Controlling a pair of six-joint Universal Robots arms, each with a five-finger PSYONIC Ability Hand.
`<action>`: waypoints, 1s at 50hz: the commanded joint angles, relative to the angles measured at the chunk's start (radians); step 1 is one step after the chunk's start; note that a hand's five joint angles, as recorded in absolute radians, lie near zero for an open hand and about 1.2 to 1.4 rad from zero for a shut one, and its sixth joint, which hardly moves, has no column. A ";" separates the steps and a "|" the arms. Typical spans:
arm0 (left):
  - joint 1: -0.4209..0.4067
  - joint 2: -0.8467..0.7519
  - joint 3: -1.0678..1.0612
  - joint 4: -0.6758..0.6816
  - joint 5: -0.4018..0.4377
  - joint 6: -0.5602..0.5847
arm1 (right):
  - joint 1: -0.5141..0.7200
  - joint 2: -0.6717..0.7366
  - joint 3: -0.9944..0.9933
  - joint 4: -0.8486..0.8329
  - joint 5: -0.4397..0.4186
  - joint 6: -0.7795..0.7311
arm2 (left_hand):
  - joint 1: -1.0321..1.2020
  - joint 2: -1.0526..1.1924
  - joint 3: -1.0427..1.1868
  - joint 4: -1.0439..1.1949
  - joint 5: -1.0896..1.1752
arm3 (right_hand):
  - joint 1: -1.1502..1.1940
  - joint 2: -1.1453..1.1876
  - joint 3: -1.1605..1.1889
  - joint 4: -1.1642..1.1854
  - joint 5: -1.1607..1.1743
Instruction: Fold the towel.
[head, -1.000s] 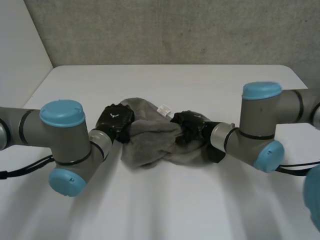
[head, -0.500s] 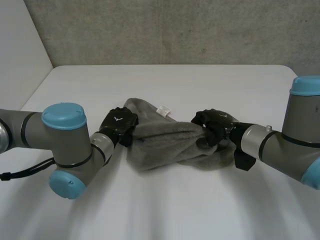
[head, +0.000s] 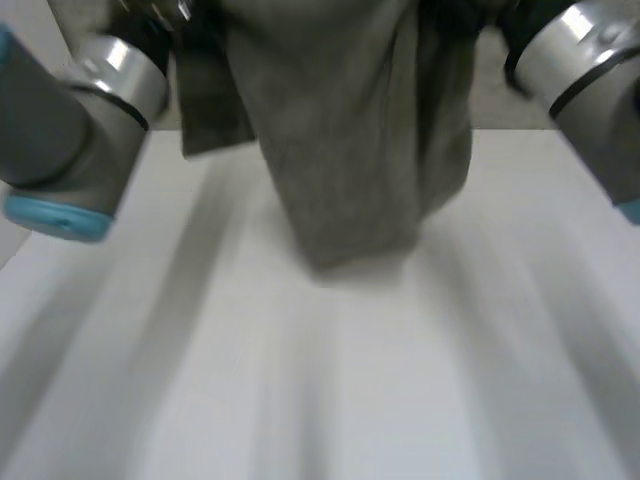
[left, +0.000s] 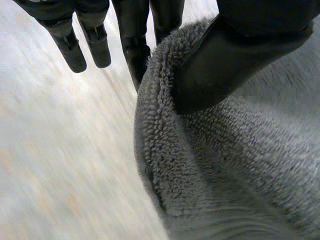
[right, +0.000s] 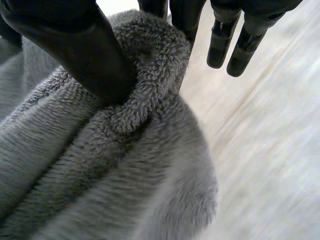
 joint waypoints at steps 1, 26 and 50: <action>0.020 0.191 -0.199 0.109 0.018 0.003 | -0.027 -0.095 0.205 0.061 -0.011 0.035 | 0.090 0.082 -0.058 -0.066 0.060 | 0.094 0.149 -0.053 -0.076 0.090; 0.083 0.029 -0.832 0.076 0.206 0.202 | -0.108 -0.011 0.614 0.351 -0.121 -0.501 | 0.090 0.082 -0.058 -0.066 0.060 | -0.848 -0.792 -0.053 -0.076 -0.851; 0.082 0.087 -0.889 0.022 0.203 0.199 | -0.035 0.409 0.083 0.452 -0.063 -0.339 | 0.090 0.082 -0.058 -0.066 0.060 | -0.807 -0.751 -0.053 -0.076 -0.810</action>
